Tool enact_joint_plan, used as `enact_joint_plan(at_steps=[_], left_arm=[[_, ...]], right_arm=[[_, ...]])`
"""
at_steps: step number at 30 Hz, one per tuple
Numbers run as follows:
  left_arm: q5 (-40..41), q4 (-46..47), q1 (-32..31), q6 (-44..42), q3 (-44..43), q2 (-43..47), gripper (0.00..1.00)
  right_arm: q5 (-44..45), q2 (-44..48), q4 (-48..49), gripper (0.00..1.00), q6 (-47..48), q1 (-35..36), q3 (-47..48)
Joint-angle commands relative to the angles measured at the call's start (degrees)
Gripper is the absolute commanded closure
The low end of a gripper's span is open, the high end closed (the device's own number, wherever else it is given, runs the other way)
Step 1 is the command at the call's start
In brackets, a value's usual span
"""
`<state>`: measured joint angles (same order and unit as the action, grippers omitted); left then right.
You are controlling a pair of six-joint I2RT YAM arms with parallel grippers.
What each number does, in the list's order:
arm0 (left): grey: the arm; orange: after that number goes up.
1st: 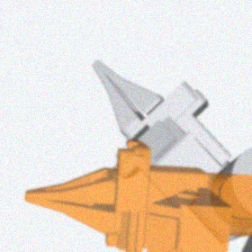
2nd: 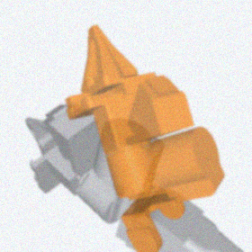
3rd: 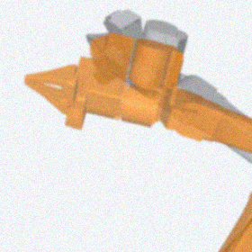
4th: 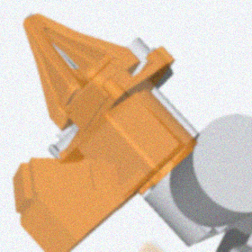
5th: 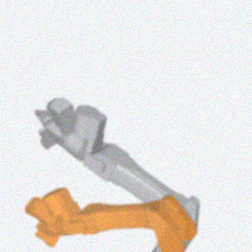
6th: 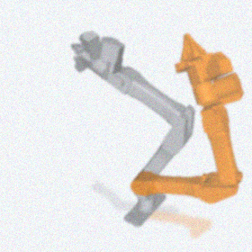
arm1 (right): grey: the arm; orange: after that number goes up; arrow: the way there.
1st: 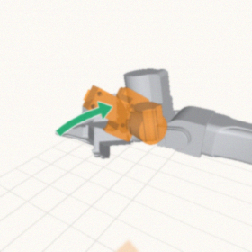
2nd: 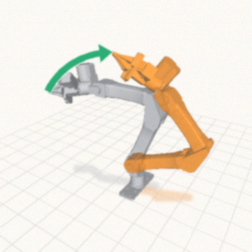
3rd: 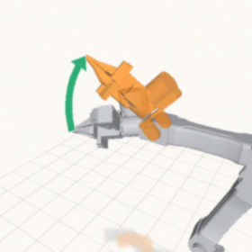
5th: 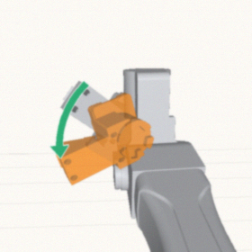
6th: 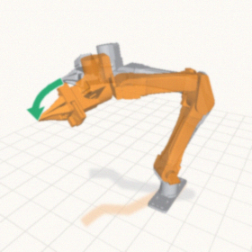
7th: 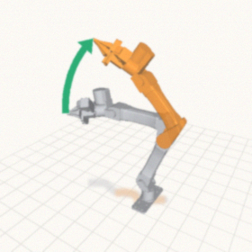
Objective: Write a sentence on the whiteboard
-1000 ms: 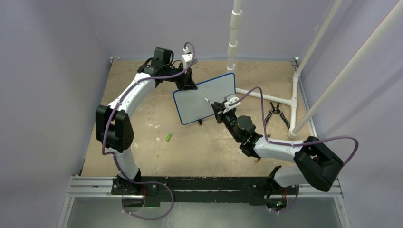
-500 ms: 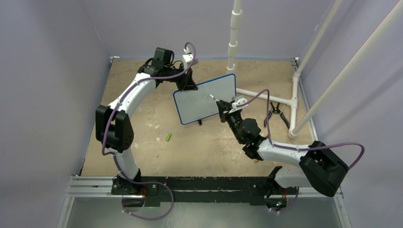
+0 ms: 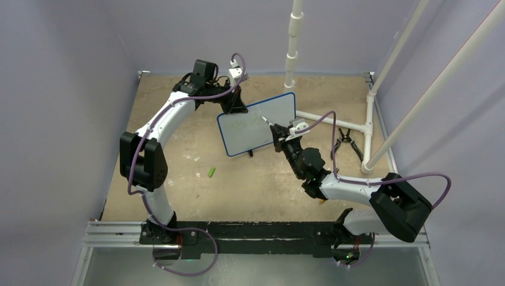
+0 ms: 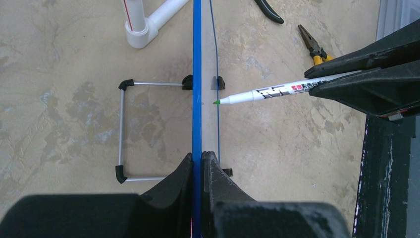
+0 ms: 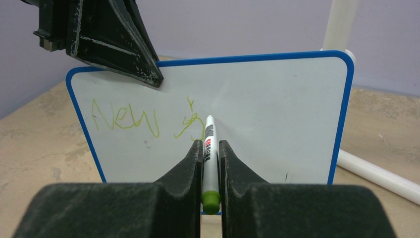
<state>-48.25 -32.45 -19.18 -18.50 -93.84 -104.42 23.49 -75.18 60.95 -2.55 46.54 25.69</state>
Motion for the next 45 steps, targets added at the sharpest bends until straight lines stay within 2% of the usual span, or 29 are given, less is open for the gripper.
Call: enact_joint_plan(at_steps=[1, 15, 34, 45], left_arm=[[1.1, -1.7, 0.3, -2.2, 1.2, 0.9, 1.0], [1.1, -1.7, 0.3, -2.2, 1.2, 1.1, 1.0], [0.5, -1.2, 0.3, -2.0, 1.6, 1.8, 1.0], [0.5, -1.1, 0.3, -1.9, 1.7, 1.7, 1.0]], right_arm=[[0.9, -1.0, 3.5, 1.0, 0.9, -0.1, 2.6], [1.3, -1.9, 3.5, 1.0, 2.1, -0.1, 2.5], [5.0, -0.4, -2.5, 1.0, -0.3, -0.1, 1.7], [4.8, -2.2, 1.7, 1.0, 1.6, -0.1, 3.9]])
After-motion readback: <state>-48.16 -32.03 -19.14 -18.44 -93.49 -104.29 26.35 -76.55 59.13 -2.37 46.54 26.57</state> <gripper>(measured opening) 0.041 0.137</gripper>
